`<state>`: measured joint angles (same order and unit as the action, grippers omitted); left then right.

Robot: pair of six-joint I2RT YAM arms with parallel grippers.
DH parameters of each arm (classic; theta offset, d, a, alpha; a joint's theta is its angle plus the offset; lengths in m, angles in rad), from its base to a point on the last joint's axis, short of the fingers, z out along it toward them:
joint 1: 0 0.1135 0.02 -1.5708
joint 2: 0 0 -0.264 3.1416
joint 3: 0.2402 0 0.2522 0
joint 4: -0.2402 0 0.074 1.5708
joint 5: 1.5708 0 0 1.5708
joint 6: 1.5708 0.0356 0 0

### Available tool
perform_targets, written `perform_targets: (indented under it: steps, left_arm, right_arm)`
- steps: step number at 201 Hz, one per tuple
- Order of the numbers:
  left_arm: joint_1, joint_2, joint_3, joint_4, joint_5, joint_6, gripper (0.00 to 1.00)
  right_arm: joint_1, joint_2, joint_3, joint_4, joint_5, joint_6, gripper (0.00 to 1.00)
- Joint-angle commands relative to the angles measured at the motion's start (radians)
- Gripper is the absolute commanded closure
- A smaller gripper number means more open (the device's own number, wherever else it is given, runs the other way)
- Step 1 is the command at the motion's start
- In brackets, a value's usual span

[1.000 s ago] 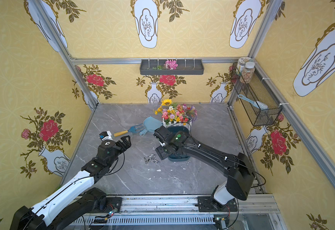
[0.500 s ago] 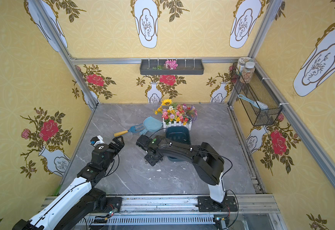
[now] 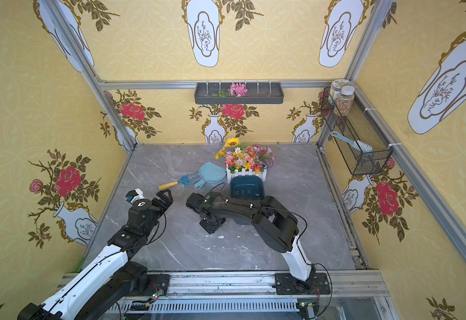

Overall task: Put the bit on the desktop into the storage box
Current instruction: Pick up the screwdriver bit from the center of the board.

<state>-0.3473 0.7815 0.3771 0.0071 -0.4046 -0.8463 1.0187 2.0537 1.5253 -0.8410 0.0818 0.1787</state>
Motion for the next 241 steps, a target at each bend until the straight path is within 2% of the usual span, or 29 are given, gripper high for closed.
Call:
perform_targets:
  steps: [1, 188, 241]
  left_arm:
    - [0.001, 0.006, 0.006, 0.013, -0.005, -0.003, 0.00]
    - [0.004, 0.012, -0.003, 0.013, -0.005, -0.007, 0.00]
    - [0.005, 0.013, -0.006, 0.011, -0.007, -0.006, 0.00]
  right_arm:
    - [0.000, 0.008, 0.005, -0.005, -0.001, -0.005, 0.69]
    - [0.000, 0.077, -0.004, 0.010, -0.014, 0.000, 0.76]
    - [0.000, 0.055, -0.012, 0.007, -0.001, 0.019, 0.85]
